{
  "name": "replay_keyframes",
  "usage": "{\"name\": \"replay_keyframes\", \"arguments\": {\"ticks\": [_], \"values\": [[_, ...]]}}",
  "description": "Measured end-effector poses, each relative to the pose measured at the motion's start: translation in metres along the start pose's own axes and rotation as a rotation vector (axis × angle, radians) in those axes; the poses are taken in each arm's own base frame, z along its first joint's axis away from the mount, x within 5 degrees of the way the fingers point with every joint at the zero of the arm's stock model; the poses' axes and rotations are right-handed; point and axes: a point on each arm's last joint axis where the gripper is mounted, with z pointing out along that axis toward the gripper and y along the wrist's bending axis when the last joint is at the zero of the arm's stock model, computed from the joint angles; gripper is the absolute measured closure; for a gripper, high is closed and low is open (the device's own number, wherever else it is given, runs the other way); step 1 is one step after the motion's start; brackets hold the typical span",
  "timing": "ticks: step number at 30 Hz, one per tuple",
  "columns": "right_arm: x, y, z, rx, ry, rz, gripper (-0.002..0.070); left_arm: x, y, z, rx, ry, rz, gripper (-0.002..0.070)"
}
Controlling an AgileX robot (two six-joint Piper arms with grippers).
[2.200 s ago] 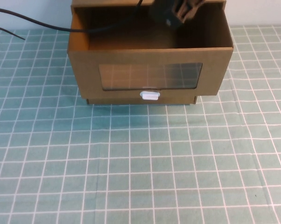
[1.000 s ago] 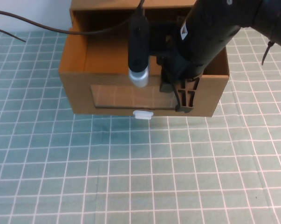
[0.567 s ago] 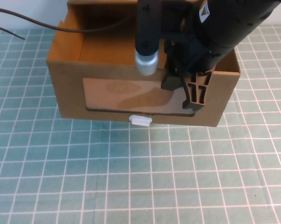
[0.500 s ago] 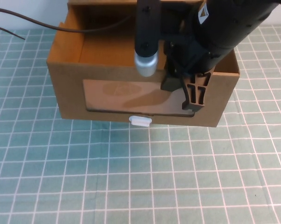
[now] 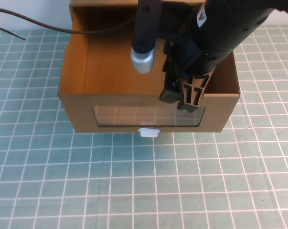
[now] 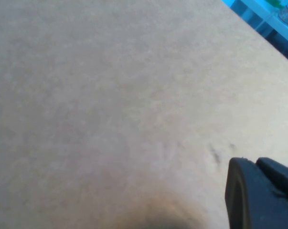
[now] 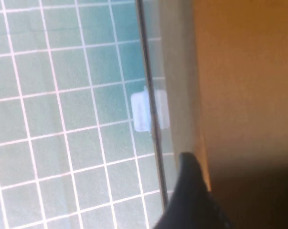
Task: Open the shoe box
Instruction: 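Pull the top drawer of the cardboard box fully open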
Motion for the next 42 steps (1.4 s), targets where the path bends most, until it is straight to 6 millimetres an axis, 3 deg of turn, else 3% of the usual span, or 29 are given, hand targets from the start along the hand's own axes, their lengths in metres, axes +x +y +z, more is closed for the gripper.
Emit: {"name": "replay_keyframes", "arguments": {"ticks": [5,11,14,17,19,24,28,32,37,42], "values": [[0.0,0.002,-0.029,0.043,-0.058,0.001,0.0261,-0.011,-0.013,-0.014,0.01,-0.022,0.044,0.0677],[0.002,0.009,-0.096,0.175,-0.218,0.045,0.0278,-0.037,-0.057,-0.065,0.004,-0.117,0.14,0.0677],[0.008,0.016,-0.132,0.241,-0.319,0.113,0.0369,-0.045,-0.084,-0.099,-0.001,-0.158,0.19,0.0677],[0.02,0.027,-0.168,0.294,-0.383,0.191,0.0552,-0.049,-0.107,-0.137,-0.051,-0.203,0.228,0.0677],[0.032,0.036,-0.191,0.313,-0.413,0.253,0.0629,-0.049,-0.124,-0.164,-0.108,-0.232,0.255,0.0677],[0.064,0.058,-0.231,0.38,-0.43,0.363,0.0681,-0.036,-0.164,-0.213,-0.188,-0.269,0.305,0.0677],[0.101,0.072,-0.244,0.52,-0.393,0.494,0.0686,-0.008,-0.193,-0.247,-0.274,-0.248,0.333,0.0677],[0.137,0.086,-0.23,0.665,-0.386,0.561,0.0687,0.039,-0.201,-0.269,-0.445,-0.146,0.322,0.0677],[0.174,0.12,-0.193,0.713,-0.537,0.556,0.0689,0.12,-0.207,-0.284,-0.598,-0.146,0.235,0.0677],[0.198,0.144,-0.146,0.744,-0.61,0.445,0.0689,0.204,-0.204,-0.28,-0.691,-0.269,0.208,0.0677]]}}
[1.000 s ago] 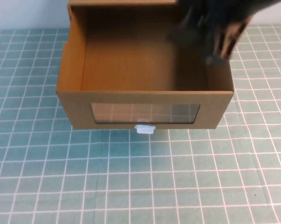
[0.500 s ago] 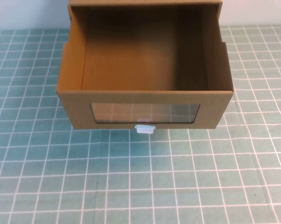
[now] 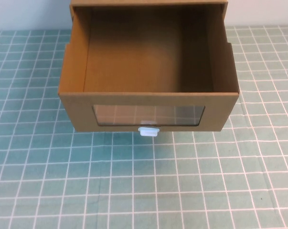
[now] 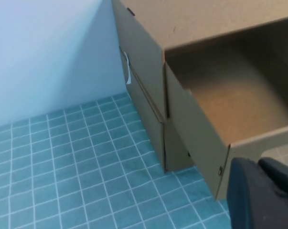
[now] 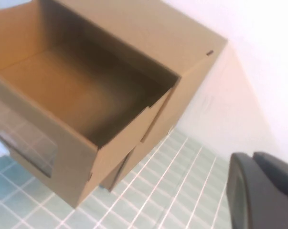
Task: Open the shoe box
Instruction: 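Pull the top drawer of the cardboard box fully open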
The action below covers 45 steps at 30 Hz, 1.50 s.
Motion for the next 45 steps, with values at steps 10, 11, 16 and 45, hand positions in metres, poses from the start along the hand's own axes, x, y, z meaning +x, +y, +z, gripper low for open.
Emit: {"name": "replay_keyframes", "arguments": {"ticks": [10,11,16,45], "values": [[0.041,0.021,0.005,-0.029,-0.036,-0.086,0.0689,0.088,-0.011,0.009,-0.059,-0.158,-0.032,0.0677],[0.044,0.023,0.006,-0.034,-0.026,-0.089,0.0689,0.092,-0.011,0.011,-0.058,-0.149,-0.033,0.0677],[0.06,0.031,0.012,-0.056,0.022,-0.104,0.0689,0.111,-0.013,0.024,-0.048,-0.081,-0.04,0.0677],[0.108,0.053,0.022,-0.118,0.162,-0.145,0.0689,0.255,-0.024,0.067,-0.148,0.022,-0.227,0.0677]]}}
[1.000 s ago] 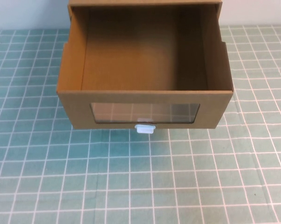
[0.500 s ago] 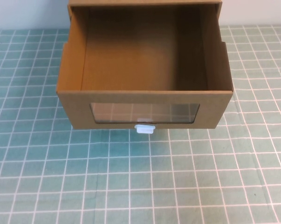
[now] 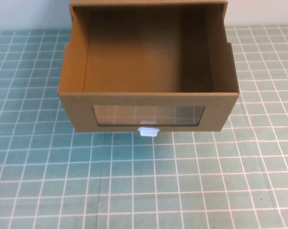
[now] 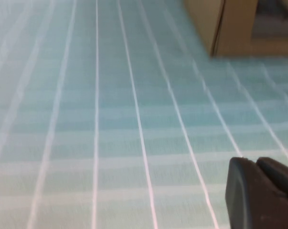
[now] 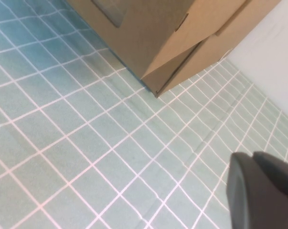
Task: Open the shoe box
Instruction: 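Pull the top drawer of the cardboard box fully open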
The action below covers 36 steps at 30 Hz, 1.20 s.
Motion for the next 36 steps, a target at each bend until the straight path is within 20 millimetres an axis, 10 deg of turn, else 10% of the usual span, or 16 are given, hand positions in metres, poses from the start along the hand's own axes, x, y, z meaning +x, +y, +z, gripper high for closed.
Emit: {"name": "replay_keyframes", "arguments": {"ticks": [28,36], "values": [[0.005,-0.013,-0.012,0.136,0.001,0.056,0.0689,0.004,0.0,0.0,0.003,0.026,-0.051,0.0677],[0.011,-0.011,-0.021,0.173,-0.003,0.759,0.0689,0.004,0.0,0.0,0.003,0.026,-0.052,0.0678]]}}
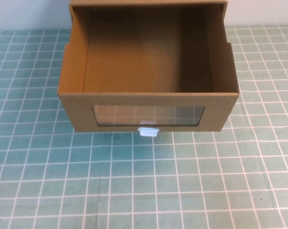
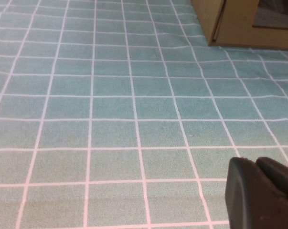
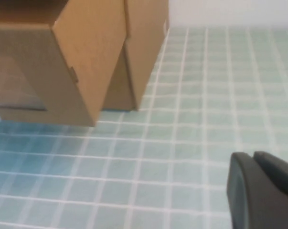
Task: Open the shoe box
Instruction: 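Pull the top drawer of the cardboard box fully open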
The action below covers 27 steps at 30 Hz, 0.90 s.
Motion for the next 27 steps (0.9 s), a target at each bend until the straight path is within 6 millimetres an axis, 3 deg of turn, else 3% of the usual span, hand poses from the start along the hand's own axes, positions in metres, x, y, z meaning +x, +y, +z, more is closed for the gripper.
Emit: {"name": "replay_keyframes", "arguments": {"ticks": [4,10,15,21,27], "values": [[0.004,0.002,0.0,-0.021,0.045,0.123,0.0689,0.0,0.0,0.0,0.0,0.0,-0.001,0.0678],[0.012,-0.005,-0.009,0.033,-0.008,0.037,0.0689,0.0,0.0,0.0,0.0,0.0,-0.001,0.0678],[0.046,-0.015,-0.008,0.104,-0.042,0.034,0.0689,0.0,0.0,0.0,0.0,0.0,-0.001,0.0678],[0.098,-0.025,0.006,0.128,0.006,0.04,0.0689,0.0,0.0,0.0,0.0,0.0,-0.001,0.0678],[0.104,-0.026,0.009,0.125,0.003,0.029,0.0689,0.0,0.0,0.0,0.0,0.0,-0.001,0.0678]]}}
